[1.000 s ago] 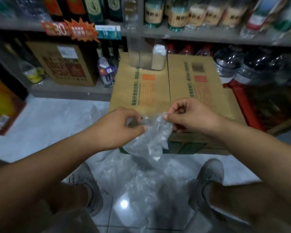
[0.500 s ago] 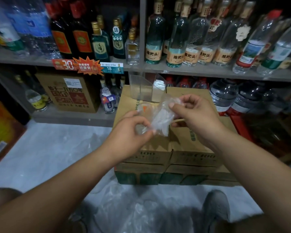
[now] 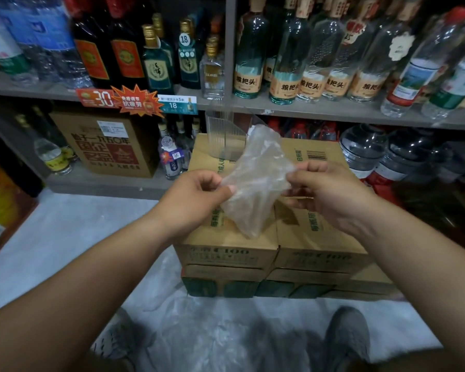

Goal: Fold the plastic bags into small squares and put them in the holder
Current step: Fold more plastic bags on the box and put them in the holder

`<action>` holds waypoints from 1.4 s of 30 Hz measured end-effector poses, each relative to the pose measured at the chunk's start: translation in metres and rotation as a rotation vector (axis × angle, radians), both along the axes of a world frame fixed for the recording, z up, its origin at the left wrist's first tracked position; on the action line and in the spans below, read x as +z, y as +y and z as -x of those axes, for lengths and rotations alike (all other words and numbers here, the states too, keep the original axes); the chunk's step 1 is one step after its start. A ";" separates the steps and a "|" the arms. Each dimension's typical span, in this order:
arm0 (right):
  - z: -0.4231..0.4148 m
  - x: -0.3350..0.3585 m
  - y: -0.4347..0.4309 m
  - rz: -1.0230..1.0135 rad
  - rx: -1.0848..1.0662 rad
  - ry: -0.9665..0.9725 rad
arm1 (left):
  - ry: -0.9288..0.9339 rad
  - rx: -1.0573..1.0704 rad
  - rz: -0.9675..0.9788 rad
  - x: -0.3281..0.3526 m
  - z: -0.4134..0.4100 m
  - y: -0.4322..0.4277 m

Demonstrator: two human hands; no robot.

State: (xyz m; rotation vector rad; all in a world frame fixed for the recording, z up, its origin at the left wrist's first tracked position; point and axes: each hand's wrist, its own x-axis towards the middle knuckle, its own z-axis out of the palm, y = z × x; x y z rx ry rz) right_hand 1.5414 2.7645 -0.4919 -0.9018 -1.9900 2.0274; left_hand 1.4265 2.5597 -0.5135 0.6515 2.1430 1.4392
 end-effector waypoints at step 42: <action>-0.008 -0.030 -0.021 -0.356 0.256 -0.156 | -0.501 0.284 -0.324 -0.009 0.007 0.004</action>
